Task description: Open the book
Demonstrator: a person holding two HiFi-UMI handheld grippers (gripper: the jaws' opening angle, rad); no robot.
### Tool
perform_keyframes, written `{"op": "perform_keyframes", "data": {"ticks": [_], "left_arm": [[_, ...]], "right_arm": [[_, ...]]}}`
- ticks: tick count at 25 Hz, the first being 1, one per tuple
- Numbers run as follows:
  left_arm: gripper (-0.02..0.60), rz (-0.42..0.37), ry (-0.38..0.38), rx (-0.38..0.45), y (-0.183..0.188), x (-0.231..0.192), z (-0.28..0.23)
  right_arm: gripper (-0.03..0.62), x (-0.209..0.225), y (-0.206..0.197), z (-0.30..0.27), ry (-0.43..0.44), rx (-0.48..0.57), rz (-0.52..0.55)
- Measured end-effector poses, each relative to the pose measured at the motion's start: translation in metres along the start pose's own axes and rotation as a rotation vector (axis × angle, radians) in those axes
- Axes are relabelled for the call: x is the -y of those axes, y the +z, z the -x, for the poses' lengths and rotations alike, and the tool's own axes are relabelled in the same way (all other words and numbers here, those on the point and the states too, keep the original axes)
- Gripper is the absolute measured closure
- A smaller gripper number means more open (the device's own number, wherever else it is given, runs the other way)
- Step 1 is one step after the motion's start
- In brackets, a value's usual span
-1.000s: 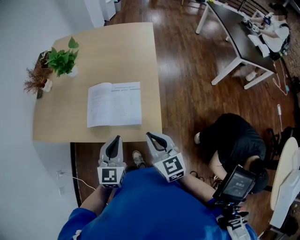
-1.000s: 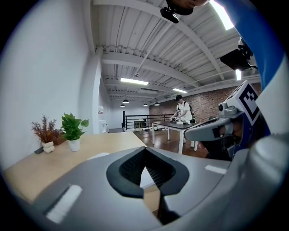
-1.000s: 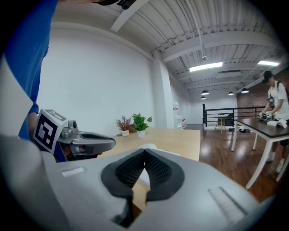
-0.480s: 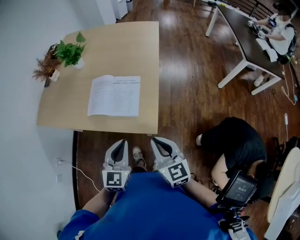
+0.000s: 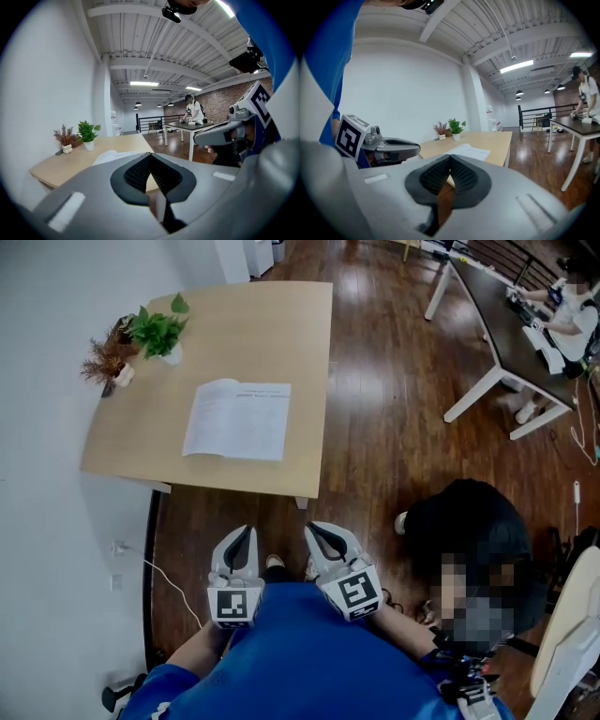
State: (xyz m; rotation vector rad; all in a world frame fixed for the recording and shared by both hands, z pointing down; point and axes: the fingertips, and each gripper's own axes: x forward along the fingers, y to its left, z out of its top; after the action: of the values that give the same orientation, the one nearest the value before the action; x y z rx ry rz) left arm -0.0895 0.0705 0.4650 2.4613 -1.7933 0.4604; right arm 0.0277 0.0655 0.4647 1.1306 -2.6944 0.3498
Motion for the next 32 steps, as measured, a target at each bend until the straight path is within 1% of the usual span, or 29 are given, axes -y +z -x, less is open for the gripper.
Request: {"op": "perform_keyframes", "data": {"ticks": [4,7,11,14,17,21,23,27,32], "left_arm": [[0.575,-0.027,-0.028,0.016,0.007,-0.003,0.001],[0.575,-0.016,-0.041,0.029,0.009,-0.008,0.004],[0.575,-0.031,-0.043,0.026,0.01,-0.016,0.011],[0.575,-0.022,-0.055,0.038,0.011,-0.017,0.014],[0.575,-0.016,-0.075,0.051,0.011,-0.02,0.017],[0.575,0.027,-0.072,0.032,0.002,-0.025,0.022],[0.575,0.021,-0.073,0.034,0.002,-0.025,0.022],[0.574,-0.008,-0.071,0.028,0.003,-0.028,0.022],[0.575,0.026,-0.076,0.033,0.0,-0.028,0.02]], "right_arm": [[0.592,-0.005,0.009,0.001,-0.02,0.008,0.01],[0.591,-0.012,0.014,-0.002,-0.033,0.012,0.009],[0.591,-0.02,0.021,-0.007,-0.045,0.026,0.027],[0.592,-0.023,0.022,-0.007,-0.054,0.037,0.045],[0.592,-0.029,0.018,-0.008,-0.057,0.019,0.032],[0.592,-0.033,0.017,-0.008,-0.069,0.006,0.027],[0.592,-0.033,0.015,-0.008,-0.072,0.009,0.04],[0.592,-0.036,0.015,-0.009,-0.074,-0.003,0.028],[0.592,-0.035,0.016,-0.011,-0.075,0.012,0.048]]}}
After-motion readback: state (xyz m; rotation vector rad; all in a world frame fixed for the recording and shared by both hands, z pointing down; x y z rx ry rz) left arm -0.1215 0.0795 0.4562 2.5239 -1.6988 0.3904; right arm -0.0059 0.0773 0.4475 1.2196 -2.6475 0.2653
